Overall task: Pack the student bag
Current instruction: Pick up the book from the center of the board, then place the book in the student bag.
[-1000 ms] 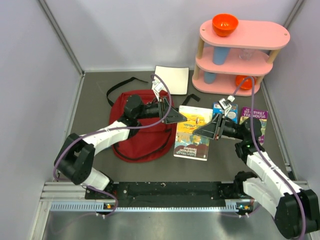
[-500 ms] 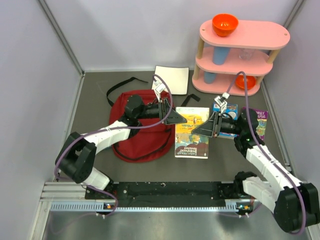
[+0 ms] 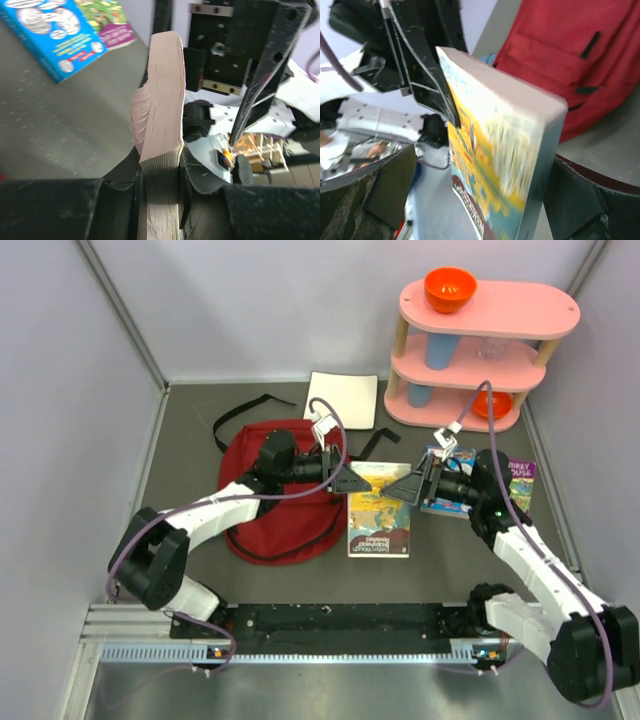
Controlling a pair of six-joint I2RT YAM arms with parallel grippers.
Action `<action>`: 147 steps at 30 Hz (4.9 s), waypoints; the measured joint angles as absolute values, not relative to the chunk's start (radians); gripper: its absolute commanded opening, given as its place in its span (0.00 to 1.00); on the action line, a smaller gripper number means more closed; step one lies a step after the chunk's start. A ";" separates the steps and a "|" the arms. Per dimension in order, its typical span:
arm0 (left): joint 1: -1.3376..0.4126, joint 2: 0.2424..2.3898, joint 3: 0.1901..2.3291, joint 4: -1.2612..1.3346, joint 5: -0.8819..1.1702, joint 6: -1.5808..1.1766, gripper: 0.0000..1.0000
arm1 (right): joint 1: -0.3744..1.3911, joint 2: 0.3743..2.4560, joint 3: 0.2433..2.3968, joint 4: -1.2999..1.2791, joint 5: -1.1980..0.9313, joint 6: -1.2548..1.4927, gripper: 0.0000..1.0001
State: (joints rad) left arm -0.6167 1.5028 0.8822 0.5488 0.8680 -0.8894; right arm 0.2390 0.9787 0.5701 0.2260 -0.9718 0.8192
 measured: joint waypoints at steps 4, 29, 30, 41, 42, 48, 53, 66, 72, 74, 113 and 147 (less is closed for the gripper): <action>-0.588 1.413 0.877 0.363 0.741 -0.825 0.00 | 0.239 0.872 0.572 0.070 -0.768 0.762 0.99; -0.527 0.966 0.586 0.285 0.126 -1.066 0.00 | 0.607 0.891 0.278 0.554 -0.260 1.254 0.99; -0.527 0.962 0.585 0.289 0.122 -1.071 0.00 | 0.611 0.902 0.276 0.565 -0.246 1.265 0.99; -0.527 0.902 0.555 0.360 0.091 -1.098 0.00 | 0.678 0.996 0.279 0.631 -0.170 1.330 0.99; -0.527 0.907 0.549 0.374 0.095 -1.105 0.00 | 0.684 1.021 0.282 0.651 -0.170 1.334 0.99; -0.527 0.934 0.533 0.421 0.126 -1.135 0.00 | 0.738 1.164 0.290 0.859 -0.163 1.361 0.95; -0.527 0.934 0.532 0.431 0.132 -1.136 0.00 | 0.738 1.227 0.322 0.995 -0.166 1.391 0.74; -0.523 0.934 0.513 0.488 0.112 -1.161 0.09 | 0.739 1.248 0.323 1.089 -0.157 1.437 0.04; -0.524 0.913 0.541 0.362 0.114 -1.036 0.96 | 0.744 1.188 0.324 1.010 -0.148 1.383 0.00; -0.527 0.889 0.568 0.254 0.110 -0.959 0.98 | 0.749 1.113 0.324 0.894 -0.123 1.340 0.00; -0.778 1.142 0.807 -0.599 0.175 -0.158 0.63 | 0.750 0.503 0.374 -0.368 0.367 1.118 0.00; -0.785 1.215 1.016 -0.509 0.360 -0.291 0.00 | 0.739 0.514 0.607 -0.591 0.455 0.883 0.00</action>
State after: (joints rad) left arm -0.7853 1.2152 1.0161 -0.5091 0.3599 -0.2913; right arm 0.7391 0.5137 0.6071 -0.5907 0.4553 0.8829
